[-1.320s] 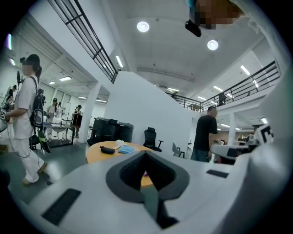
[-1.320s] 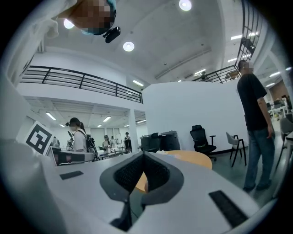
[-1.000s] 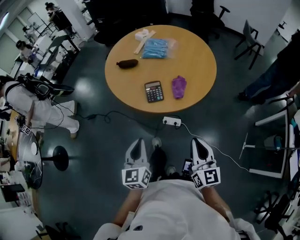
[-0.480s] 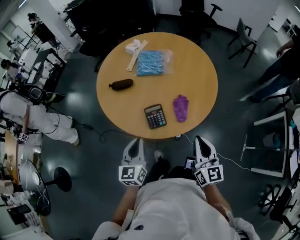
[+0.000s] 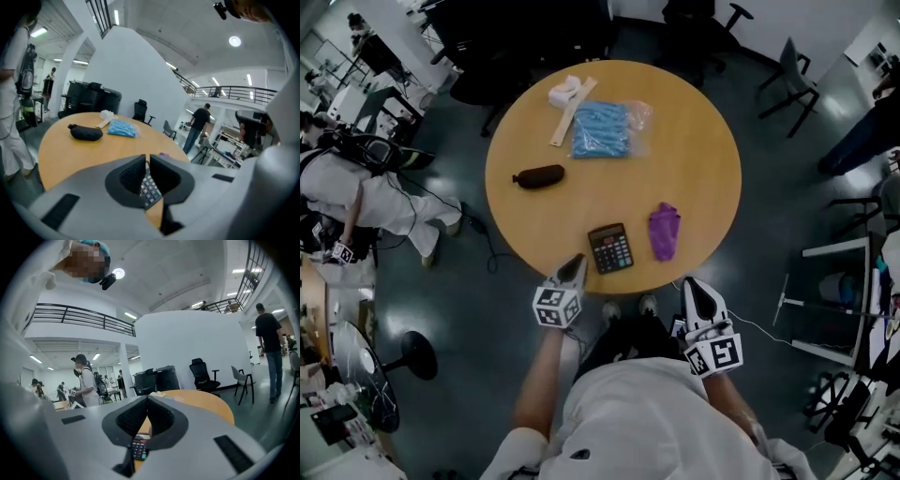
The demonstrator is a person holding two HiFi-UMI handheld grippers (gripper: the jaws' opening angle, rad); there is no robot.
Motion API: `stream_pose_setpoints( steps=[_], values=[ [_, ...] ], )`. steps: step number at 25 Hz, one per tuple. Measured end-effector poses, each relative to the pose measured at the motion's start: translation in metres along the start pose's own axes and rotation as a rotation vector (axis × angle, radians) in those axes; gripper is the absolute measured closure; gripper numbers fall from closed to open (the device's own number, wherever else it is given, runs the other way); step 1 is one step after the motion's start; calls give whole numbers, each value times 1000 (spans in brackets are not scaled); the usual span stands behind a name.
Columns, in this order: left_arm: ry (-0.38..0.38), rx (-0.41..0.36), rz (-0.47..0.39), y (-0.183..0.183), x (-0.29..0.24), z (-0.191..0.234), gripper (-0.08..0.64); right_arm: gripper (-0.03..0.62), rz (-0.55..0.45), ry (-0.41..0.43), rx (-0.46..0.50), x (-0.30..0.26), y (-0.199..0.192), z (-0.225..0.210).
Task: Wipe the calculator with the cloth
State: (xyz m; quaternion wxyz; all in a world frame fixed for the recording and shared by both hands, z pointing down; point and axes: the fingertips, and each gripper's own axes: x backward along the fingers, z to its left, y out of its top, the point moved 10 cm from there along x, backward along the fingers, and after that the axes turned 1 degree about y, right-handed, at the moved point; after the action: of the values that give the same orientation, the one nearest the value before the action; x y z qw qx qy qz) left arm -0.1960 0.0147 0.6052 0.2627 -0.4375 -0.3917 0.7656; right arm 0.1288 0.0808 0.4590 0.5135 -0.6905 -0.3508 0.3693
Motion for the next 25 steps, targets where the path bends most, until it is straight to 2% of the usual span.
stream_pose_setpoints(
  steps=[3,5,7,11,13,15,18,20,22,25],
  values=[
    [-82,-44,159,-1,-43,30,540,577,26,17,-13,-15,-5,-13],
    [-105,-91,233,5,-71,48,478,577,44,22,-21,-24,-9,-22],
    [-145,-163,323,10,-98,64,456,577,62,27,-28,-31,-12,-28],
    [-314,-300,549,12,-142,77,431,577,104,36,-42,-36,-17,-38],
    [-362,-323,654,7,-160,81,420,577,131,31,-46,-34,-21,-45],
    [-396,-292,736,-2,-173,84,410,577,158,21,-53,-32,-26,-54],
    [-495,-205,779,-7,-182,81,406,577,177,0,-69,-32,-31,-69],
    [-547,-210,811,-12,-187,74,407,577,181,-13,-75,-34,-33,-77],
    [-561,-250,827,-19,-191,68,407,577,183,-18,-76,-37,-34,-82],
    [-557,-220,789,-21,-191,66,415,577,179,-11,-74,-42,-34,-85]
  ],
)
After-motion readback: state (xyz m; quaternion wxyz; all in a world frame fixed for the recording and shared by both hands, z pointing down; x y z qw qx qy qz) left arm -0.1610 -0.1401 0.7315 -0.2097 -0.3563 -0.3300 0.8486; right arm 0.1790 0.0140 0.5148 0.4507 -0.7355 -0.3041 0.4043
